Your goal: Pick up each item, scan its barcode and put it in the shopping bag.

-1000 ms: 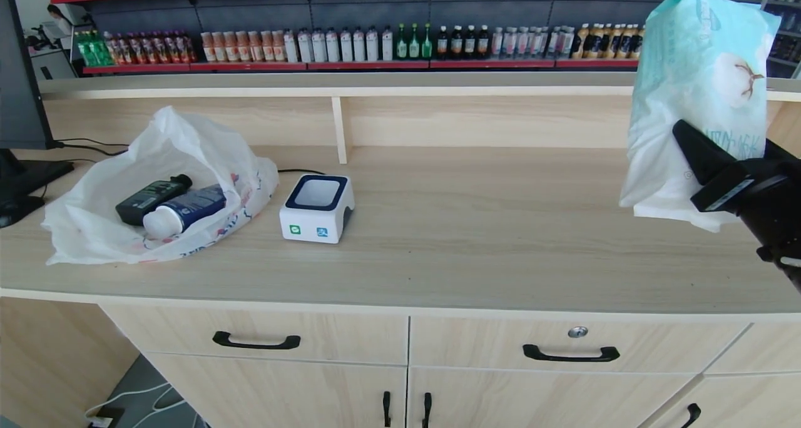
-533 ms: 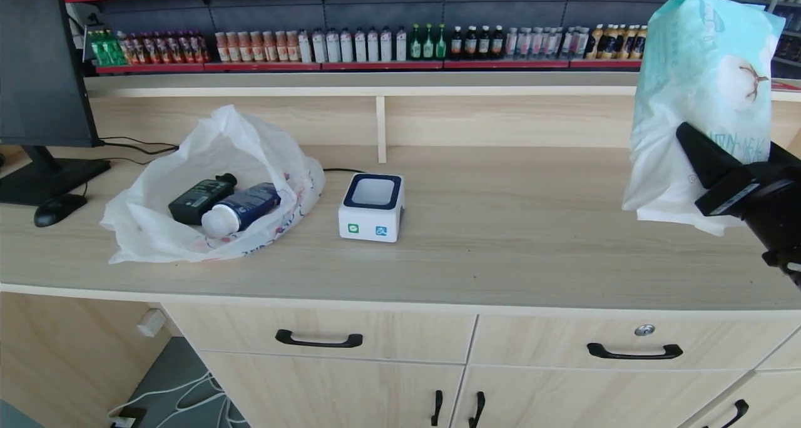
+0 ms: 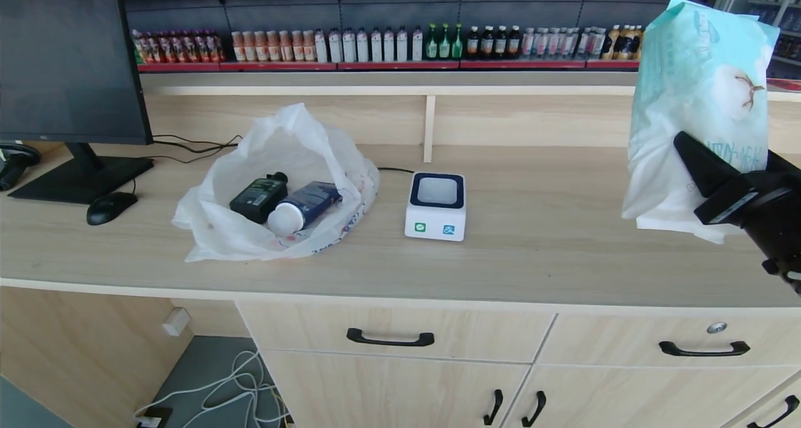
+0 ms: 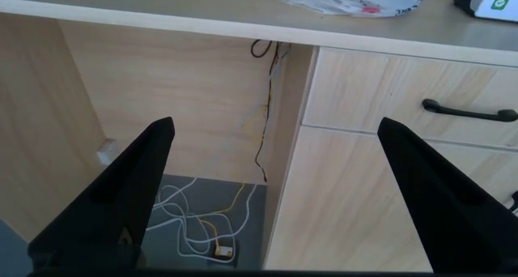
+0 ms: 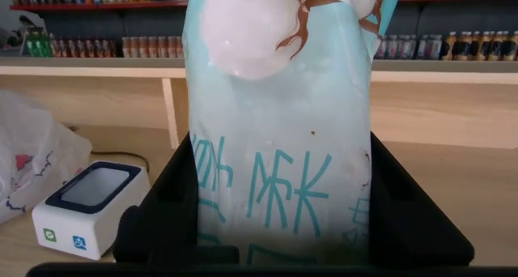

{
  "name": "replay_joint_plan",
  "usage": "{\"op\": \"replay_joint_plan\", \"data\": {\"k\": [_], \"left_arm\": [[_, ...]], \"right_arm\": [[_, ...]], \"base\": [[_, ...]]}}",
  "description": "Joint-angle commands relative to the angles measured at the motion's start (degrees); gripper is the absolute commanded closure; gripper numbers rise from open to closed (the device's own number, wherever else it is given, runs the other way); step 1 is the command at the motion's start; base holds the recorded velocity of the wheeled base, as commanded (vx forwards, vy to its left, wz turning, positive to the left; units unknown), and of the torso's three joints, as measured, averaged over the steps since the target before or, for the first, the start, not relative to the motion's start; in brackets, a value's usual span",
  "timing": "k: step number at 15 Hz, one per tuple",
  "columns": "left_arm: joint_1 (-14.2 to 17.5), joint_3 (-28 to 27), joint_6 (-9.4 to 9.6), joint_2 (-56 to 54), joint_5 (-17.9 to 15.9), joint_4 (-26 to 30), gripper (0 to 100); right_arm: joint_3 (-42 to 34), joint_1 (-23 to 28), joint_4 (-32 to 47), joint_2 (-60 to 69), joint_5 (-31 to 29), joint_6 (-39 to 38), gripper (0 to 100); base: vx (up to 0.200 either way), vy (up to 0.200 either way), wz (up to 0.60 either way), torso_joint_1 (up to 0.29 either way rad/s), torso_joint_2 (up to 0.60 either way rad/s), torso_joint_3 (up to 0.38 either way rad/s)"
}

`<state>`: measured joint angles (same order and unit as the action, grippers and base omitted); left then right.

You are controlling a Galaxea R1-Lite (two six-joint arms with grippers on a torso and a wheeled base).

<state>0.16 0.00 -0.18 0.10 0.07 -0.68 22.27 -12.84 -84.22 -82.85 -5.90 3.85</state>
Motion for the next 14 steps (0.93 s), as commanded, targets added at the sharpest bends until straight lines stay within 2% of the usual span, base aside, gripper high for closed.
{"op": "replay_joint_plan", "data": {"k": [1, 11, 12, 14], "left_arm": [[-0.07, 0.00, 0.01, -0.01, 0.01, -0.11, 0], [0.02, 0.00, 0.01, -0.01, 0.01, -0.02, 0], [0.02, 0.00, 0.01, -0.01, 0.01, -0.02, 0], [0.02, 0.00, 0.18, -0.01, 0.01, -0.02, 0]], "right_arm": [[-0.04, 0.00, -0.06, 0.05, 0.01, 0.01, 100], [-0.65, -0.08, -0.15, 0.41, 0.01, 0.19, 100], [-0.39, -0.70, -0.15, 0.41, 0.01, 0.19, 100], [-0.12, -5.80, -0.15, 0.49, -0.25, 0.19, 100]], "base": [[0.000, 0.200, 0.00, 0.002, 0.00, 0.007], [0.000, 0.200, 0.00, 0.003, 0.00, 0.002], [0.000, 0.000, 0.00, 0.000, 0.00, 0.000], [0.000, 0.000, 0.00, 0.000, 0.00, 0.000]]}}
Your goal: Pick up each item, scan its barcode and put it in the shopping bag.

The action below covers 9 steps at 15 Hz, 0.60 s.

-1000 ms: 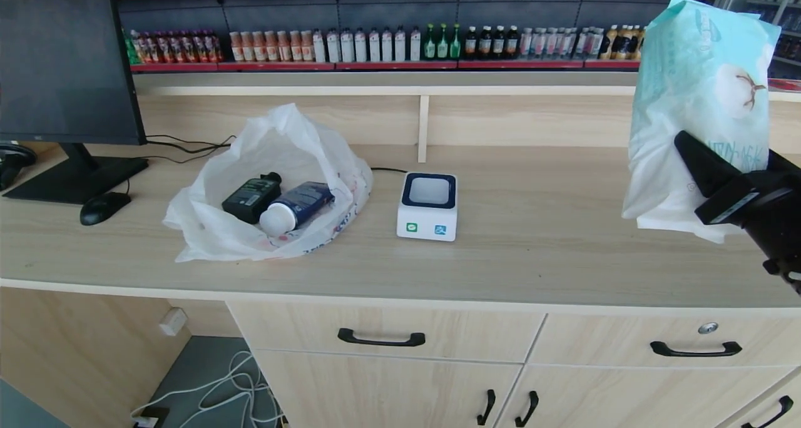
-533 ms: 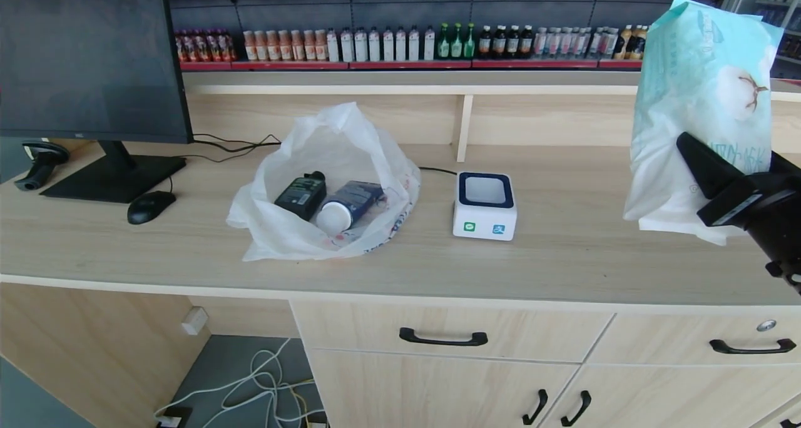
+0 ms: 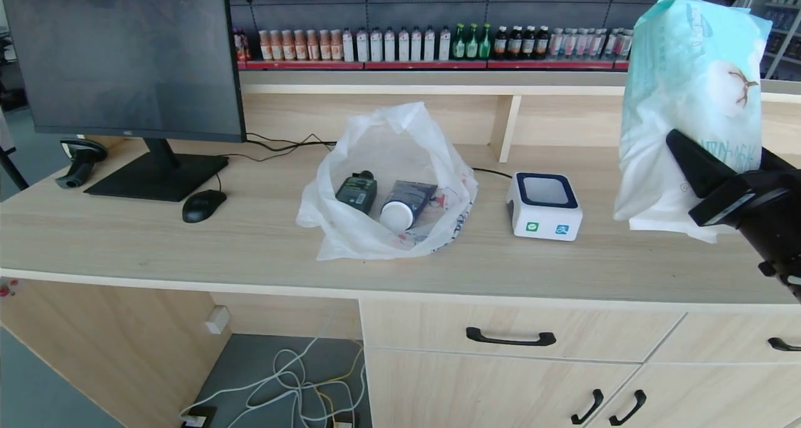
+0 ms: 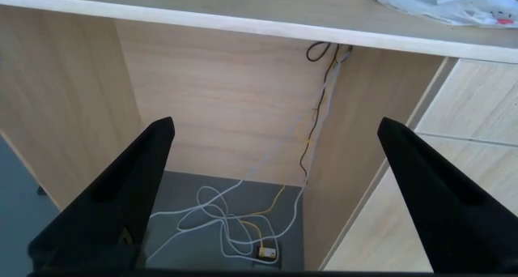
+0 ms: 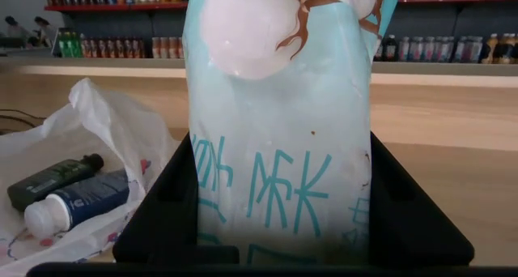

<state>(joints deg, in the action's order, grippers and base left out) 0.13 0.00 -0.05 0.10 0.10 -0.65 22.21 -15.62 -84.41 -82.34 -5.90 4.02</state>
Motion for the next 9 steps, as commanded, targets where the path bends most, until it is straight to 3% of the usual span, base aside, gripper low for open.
{"op": "replay_joint_plan", "data": {"k": [1, 3, 8, 9], "left_arm": [[0.04, 0.00, 0.05, -0.01, -0.01, -0.06, 0], [0.04, 0.00, -0.21, -0.01, -0.01, -0.06, 0], [0.04, 0.00, -0.13, -0.01, -0.01, -0.14, 0], [0.04, 0.00, -0.04, -0.01, -0.01, -0.14, 0]], "right_arm": [[-0.50, -4.95, 0.30, -0.11, -1.04, 0.11, 100], [-2.17, -6.00, 0.56, -0.37, -6.40, -0.33, 100], [-2.96, -9.78, 0.74, -1.51, -7.28, -0.51, 100], [-2.96, -9.78, 0.74, -1.78, -7.28, -0.51, 100]], "base": [[0.000, 0.000, 0.00, 0.000, 0.00, 0.000], [0.000, 0.000, 0.00, 0.000, 0.00, 0.000], [0.200, 0.000, 0.00, -0.008, 0.00, 0.004], [0.000, 0.000, 0.00, 0.000, 0.00, 0.000]]}}
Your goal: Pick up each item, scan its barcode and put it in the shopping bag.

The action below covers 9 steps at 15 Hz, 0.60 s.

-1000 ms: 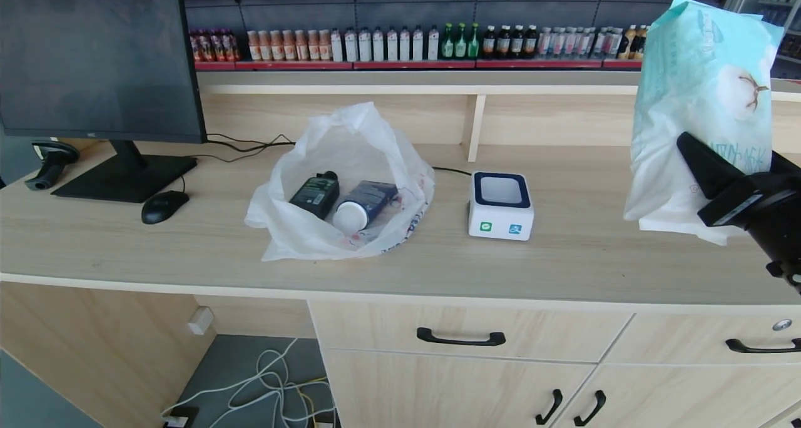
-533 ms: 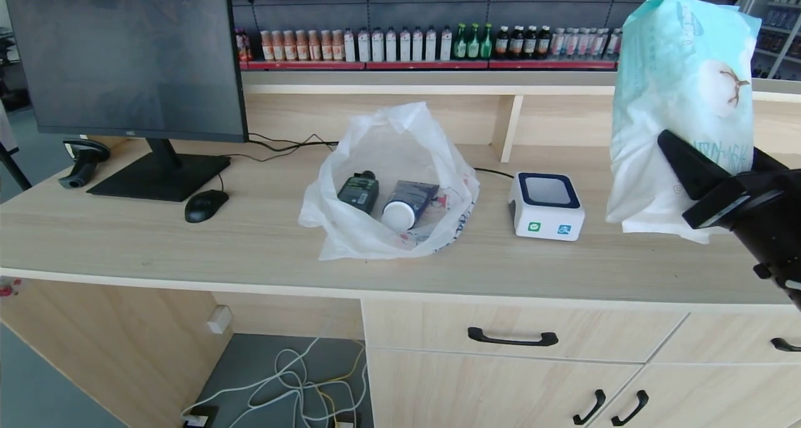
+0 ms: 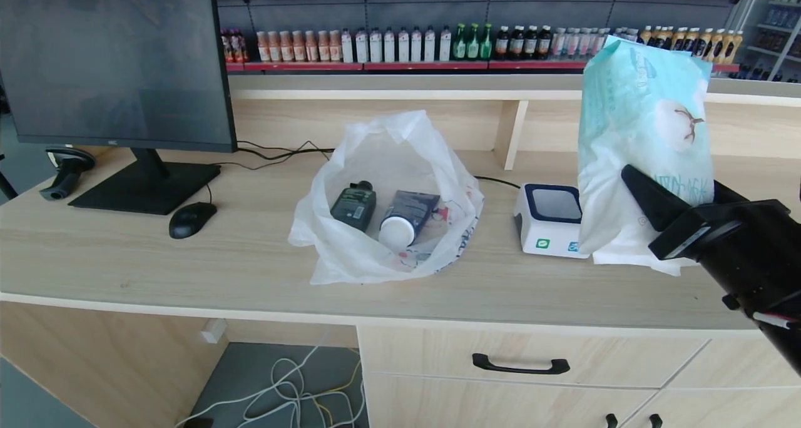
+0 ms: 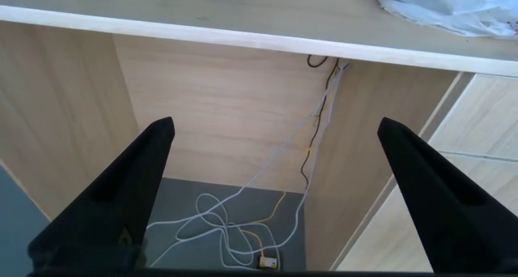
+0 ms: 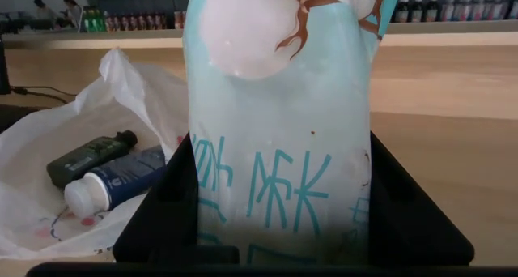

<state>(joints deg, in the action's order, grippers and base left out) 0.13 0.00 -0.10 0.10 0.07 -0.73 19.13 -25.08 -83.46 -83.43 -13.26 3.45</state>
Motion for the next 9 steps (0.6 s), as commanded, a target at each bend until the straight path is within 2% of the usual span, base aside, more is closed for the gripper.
{"op": "replay_joint_plan", "data": {"k": [1, 9], "left_arm": [[0.04, 0.00, 0.01, -0.01, 0.01, -0.06, 0], [-0.05, 0.00, 0.10, -0.01, 0.01, -0.06, 0]], "right_arm": [[0.74, -0.50, -0.04, -1.12, -0.01, 0.07, 100], [9.61, -0.59, 1.45, -10.52, -4.93, -3.89, 100]], "base": [[0.000, 0.000, 0.00, 0.000, 0.00, 0.000], [0.000, 0.000, 0.00, 0.000, 0.00, 0.000]]}}
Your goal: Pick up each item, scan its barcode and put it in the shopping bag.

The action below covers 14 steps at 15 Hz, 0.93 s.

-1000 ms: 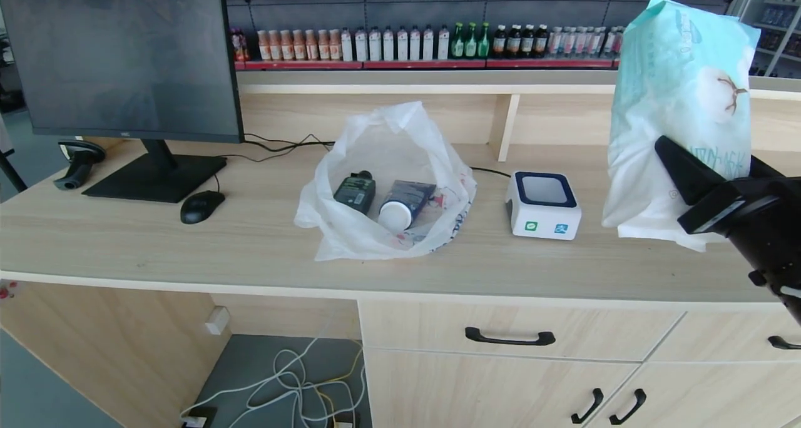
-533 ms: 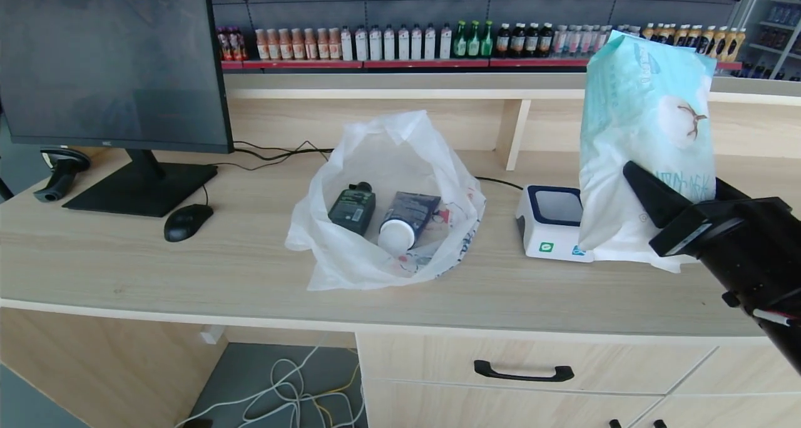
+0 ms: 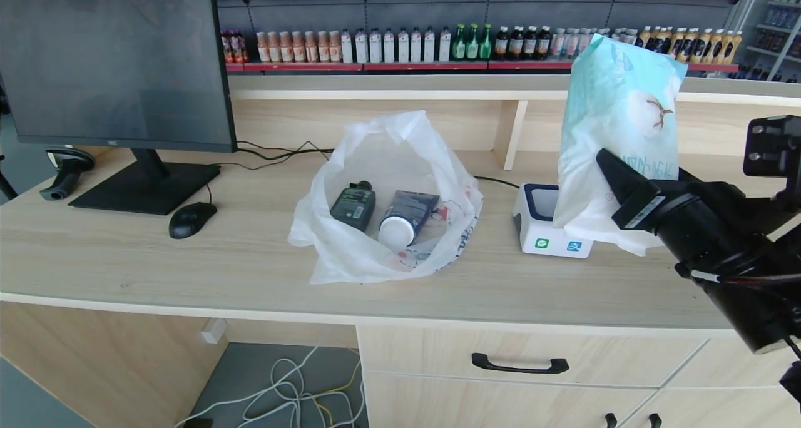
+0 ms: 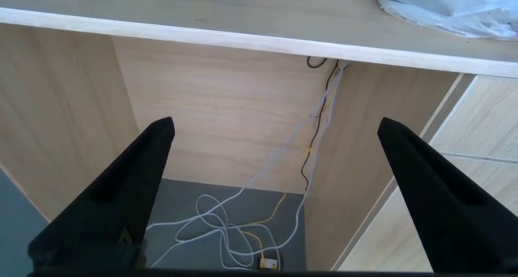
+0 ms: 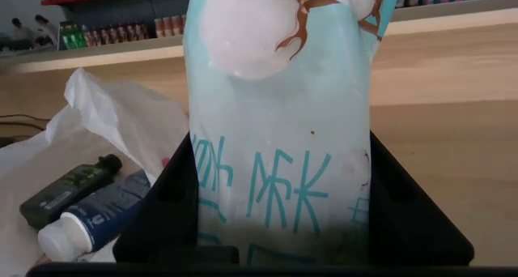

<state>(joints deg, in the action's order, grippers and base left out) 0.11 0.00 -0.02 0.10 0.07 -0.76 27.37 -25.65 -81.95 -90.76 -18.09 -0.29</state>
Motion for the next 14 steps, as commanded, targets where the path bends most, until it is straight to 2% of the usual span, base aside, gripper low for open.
{"op": "replay_joint_plan", "data": {"k": [1, 7, 14], "left_arm": [[0.07, 0.00, 0.02, -0.01, 0.01, -0.04, 0], [-0.02, 0.00, 0.02, -0.01, 0.01, -0.04, 0], [0.07, 0.00, 0.11, -0.01, 0.01, -0.21, 0]], "right_arm": [[3.31, -0.02, -0.06, -4.78, -0.10, -0.15, 100], [9.19, 2.01, 0.03, -12.86, -0.28, -0.94, 100], [12.27, 5.61, 0.03, -14.80, 1.30, -1.99, 100]], "base": [[0.000, 0.000, 0.00, 0.000, 0.00, 0.000], [0.000, 0.000, 0.00, 0.000, 0.00, 0.000], [0.000, 0.000, 0.00, 0.000, 0.00, 0.000]]}}
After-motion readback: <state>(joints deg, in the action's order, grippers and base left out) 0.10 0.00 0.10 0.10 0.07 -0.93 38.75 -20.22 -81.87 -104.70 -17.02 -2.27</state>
